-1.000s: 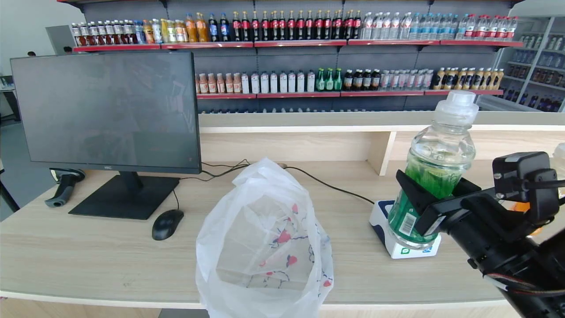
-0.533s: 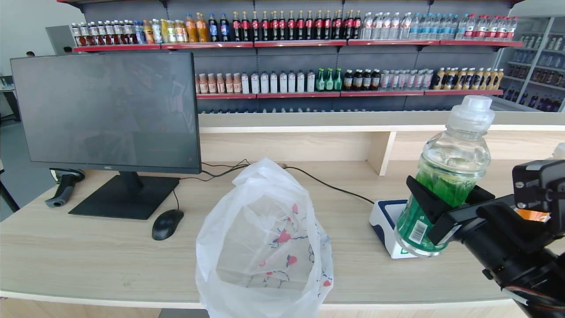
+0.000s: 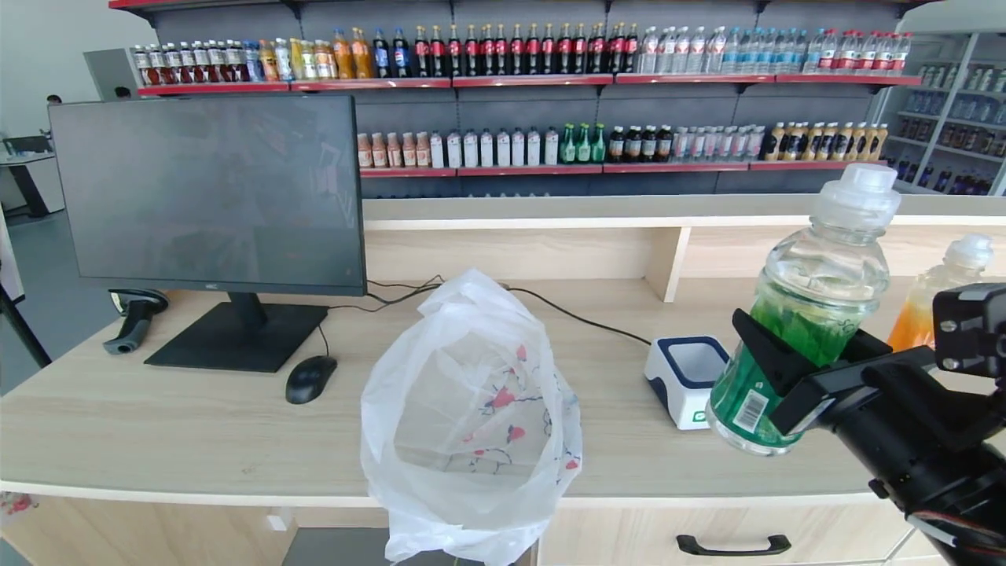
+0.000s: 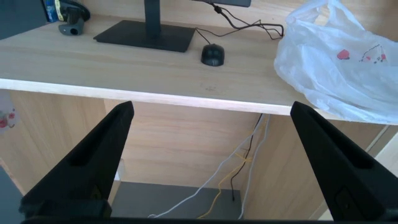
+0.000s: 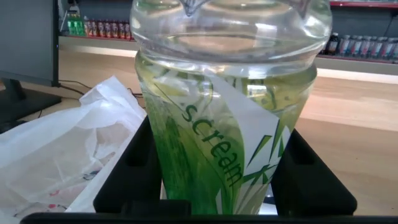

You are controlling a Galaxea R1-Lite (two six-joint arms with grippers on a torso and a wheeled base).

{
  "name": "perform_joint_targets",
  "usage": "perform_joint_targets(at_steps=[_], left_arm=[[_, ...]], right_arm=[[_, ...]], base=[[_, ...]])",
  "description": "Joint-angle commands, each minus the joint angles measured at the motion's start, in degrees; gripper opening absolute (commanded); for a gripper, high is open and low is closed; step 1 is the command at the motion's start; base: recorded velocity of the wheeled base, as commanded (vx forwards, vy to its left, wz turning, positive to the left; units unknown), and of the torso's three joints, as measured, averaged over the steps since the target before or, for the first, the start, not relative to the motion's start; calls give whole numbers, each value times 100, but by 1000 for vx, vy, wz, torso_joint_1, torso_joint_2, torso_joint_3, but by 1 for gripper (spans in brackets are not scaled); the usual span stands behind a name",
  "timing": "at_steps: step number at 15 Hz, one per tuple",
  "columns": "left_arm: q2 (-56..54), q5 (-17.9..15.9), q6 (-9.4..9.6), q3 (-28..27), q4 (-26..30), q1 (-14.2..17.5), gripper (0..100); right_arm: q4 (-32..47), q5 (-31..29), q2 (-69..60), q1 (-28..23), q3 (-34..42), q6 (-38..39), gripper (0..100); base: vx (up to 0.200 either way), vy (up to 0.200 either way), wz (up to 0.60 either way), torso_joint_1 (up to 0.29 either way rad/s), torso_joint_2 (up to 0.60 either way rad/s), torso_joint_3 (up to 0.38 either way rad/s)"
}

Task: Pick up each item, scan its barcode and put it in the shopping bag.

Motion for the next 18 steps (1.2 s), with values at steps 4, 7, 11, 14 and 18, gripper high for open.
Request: perform_joint_targets(at_steps=[4, 7, 11, 14, 18], left_arm=[[-2, 8, -1, 0, -1, 1, 100], [-2, 8, -10, 0, -1, 10, 100], [-2, 8, -19, 0, -1, 1, 100], [-2, 8, -28, 0, -1, 10, 100], [-2, -1, -1, 0, -1, 10, 100]], right_arm=[[-8, 1, 21, 3, 10, -3, 0], [-8, 1, 30, 3, 10, -3, 0], [-8, 1, 91, 3, 1, -3, 0], [-8, 1, 91, 3, -7, -3, 0], [-8, 1, 91, 3, 1, -3, 0]], base=[[0, 100, 0, 0, 1, 4], [0, 200, 0, 2, 1, 2], [0, 200, 0, 0, 5, -1], [0, 200, 0, 6, 2, 2], [0, 50, 0, 1, -1, -1]])
